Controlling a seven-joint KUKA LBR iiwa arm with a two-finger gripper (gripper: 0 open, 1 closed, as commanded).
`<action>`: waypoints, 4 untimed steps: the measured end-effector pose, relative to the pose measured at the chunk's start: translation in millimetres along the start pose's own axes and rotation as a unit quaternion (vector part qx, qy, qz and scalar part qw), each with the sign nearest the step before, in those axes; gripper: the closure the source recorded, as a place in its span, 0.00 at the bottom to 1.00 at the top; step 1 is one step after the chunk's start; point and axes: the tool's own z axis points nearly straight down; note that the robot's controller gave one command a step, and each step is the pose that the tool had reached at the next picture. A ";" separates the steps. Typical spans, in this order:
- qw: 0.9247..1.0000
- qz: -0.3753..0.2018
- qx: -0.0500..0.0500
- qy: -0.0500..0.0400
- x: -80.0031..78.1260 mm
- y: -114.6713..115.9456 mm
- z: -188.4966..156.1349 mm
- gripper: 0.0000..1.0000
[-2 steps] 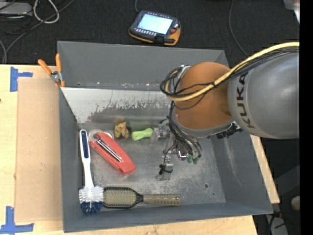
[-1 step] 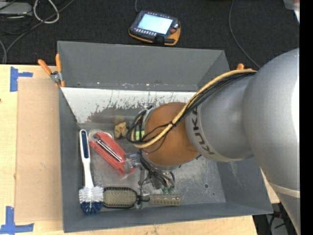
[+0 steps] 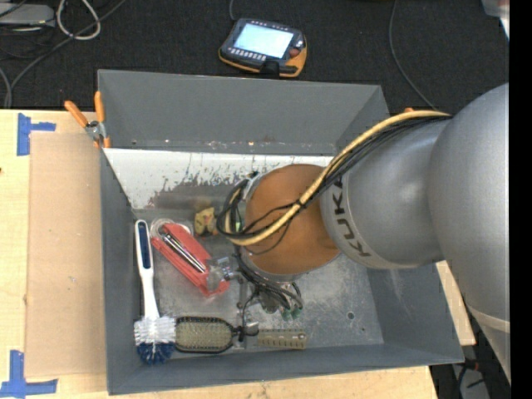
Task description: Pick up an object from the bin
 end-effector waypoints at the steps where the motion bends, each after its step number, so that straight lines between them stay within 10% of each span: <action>1: 0.998 -0.058 -0.002 0.003 10.9 42.6 14.7 0.00; 2: 0.991 -0.132 0.001 -0.005 5.1 16.4 44.0 0.00; 3: 0.997 -0.075 0.000 -0.006 10.4 19.3 42.9 1.00; 4: 0.998 -0.067 0.000 -0.006 11.0 20.0 42.6 1.00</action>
Offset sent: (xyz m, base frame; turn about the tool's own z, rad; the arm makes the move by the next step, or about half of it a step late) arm -0.0123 0.0140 -0.0449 -0.2678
